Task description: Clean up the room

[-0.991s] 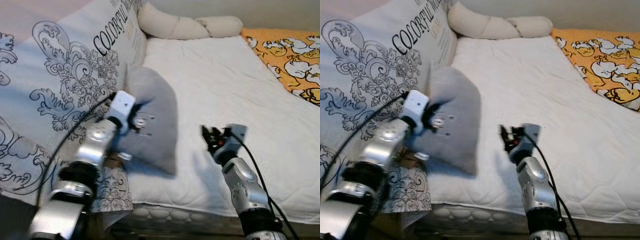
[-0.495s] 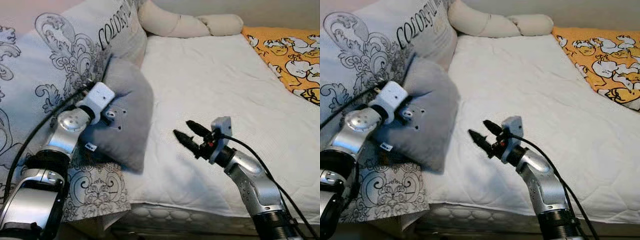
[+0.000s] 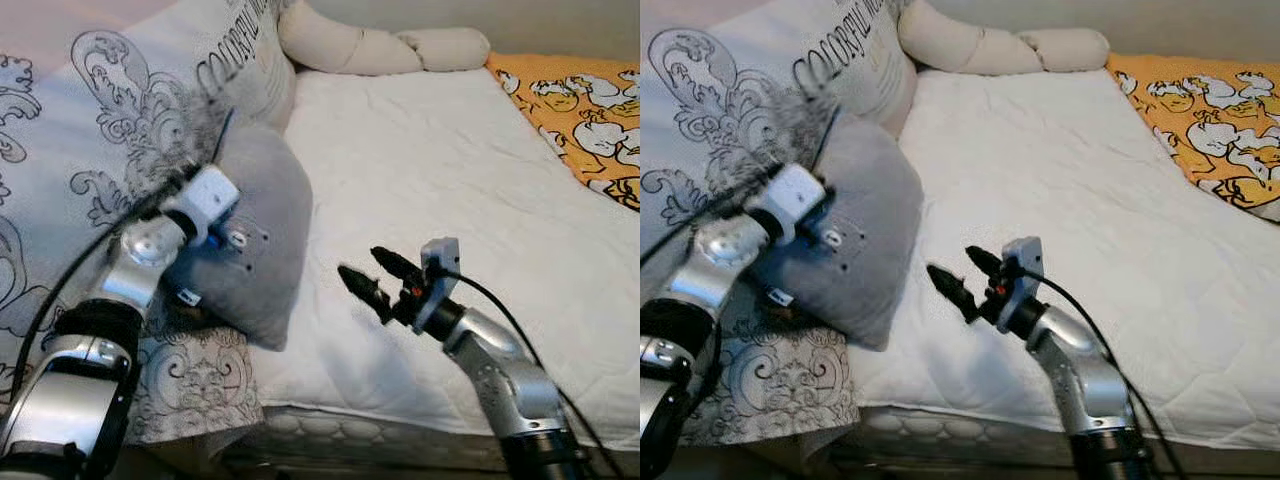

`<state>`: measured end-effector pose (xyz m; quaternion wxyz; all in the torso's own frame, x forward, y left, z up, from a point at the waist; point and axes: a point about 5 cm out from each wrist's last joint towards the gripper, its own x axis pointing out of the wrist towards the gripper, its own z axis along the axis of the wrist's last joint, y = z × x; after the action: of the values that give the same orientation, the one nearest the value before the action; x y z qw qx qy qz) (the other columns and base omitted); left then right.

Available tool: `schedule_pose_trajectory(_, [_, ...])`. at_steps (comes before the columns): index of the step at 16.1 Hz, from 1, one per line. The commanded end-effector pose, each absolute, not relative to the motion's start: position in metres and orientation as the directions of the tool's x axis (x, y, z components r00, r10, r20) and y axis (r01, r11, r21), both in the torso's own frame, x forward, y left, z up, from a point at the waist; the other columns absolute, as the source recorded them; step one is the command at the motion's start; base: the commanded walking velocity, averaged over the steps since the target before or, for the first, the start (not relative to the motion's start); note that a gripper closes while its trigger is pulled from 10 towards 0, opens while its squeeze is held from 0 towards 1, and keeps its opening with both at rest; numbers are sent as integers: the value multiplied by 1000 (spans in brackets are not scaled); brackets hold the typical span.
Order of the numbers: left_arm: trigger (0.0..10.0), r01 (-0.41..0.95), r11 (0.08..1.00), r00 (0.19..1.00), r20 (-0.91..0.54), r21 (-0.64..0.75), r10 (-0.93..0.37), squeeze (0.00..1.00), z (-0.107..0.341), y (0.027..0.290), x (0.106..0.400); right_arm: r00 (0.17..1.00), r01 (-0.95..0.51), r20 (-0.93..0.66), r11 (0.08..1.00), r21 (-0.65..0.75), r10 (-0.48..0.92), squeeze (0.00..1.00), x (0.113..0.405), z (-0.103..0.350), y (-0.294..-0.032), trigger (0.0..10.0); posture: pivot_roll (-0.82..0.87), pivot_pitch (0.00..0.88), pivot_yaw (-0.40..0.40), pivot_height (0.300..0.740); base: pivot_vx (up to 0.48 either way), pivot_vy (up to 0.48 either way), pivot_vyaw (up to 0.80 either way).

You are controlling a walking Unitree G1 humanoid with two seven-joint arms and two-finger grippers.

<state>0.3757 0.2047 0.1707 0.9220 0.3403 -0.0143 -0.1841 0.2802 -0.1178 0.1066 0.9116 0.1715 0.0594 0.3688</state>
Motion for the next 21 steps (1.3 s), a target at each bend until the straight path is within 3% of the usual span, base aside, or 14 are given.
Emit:
schedule_pose_trajectory(1, [10000, 292, 708, 930, -19, 642, -366, 1000, 191, 203, 378, 742, -633, 22, 688, 355, 671, 1000, 282, 112, -121, 10000, -11, 0, 55, 740, 0, 0, 0])
schedule_pose_trajectory(5, [10000, 339, 763, 906, 29, 551, -423, 1000, 203, 195, 376, 754, -632, 20, 717, 296, 656, 1000, 280, 112, -123, 10000, -1, 0, 37, 740, 0, 0, 0])
schedule_pose_trajectory(6, [10000, 375, 857, 896, 98, 354, -432, 1000, 203, 185, 368, 790, -602, 65, 752, 270, 609, 1000, 277, 116, -129, 10000, 2, 0, 21, 740, 0, 0, 0])
schedule_pose_trajectory(8, [10000, 351, 918, 914, 147, 185, -379, 1000, 193, 180, 354, 857, -512, 88, 824, 244, 507, 1000, 274, 119, -135, 10000, -12, 0, 19, 740, 0, 0, 0])
schedule_pose_trajectory(12, [10000, 348, 913, 923, 95, 212, -374, 1000, 166, 162, 325, 948, -318, 108, 902, 292, 299, 1000, 270, 124, -155, 10000, 2, 0, -15, 740, 0, -214, 0])
schedule_pose_trajectory(15, [10000, 330, 930, 935, 77, 161, -345, 1000, 166, 159, 306, 966, -254, 36, 921, 296, 256, 1000, 260, 113, -154, 10000, 17, 0, -33, 740, 0, -480, 0])
schedule_pose_trajectory(16, [10000, 314, 935, 943, 61, 166, -328, 1000, 163, 162, 301, 978, -205, 28, 930, 304, 207, 624, 262, 112, -155, 10000, 11, 0, -31, 740, 0, -480, 0])
schedule_pose_trajectory(17, [10000, 304, 937, 947, 50, 170, -317, 1000, 161, 165, 298, 982, -187, 24, 934, 304, 189, 0, 263, 112, -155, 10000, 7, 0, -29, 740, 0, -480, 0])
schedule_pose_trajectory(19, [10000, 275, 947, 961, -2, 165, -278, 1000, 151, 172, 290, 987, -158, -2, 978, 140, 160, 0, 264, 110, -157, 10000, -3, 0, -22, 740, 0, -480, 0])
schedule_pose_trajectory(21, [10000, 238, 958, 971, -35, 159, -235, 1000, 141, 176, 286, 979, -205, 49, 960, 189, 200, 0, 262, 113, -158, 10000, 13, 0, -26, 740, 0, -480, 0])
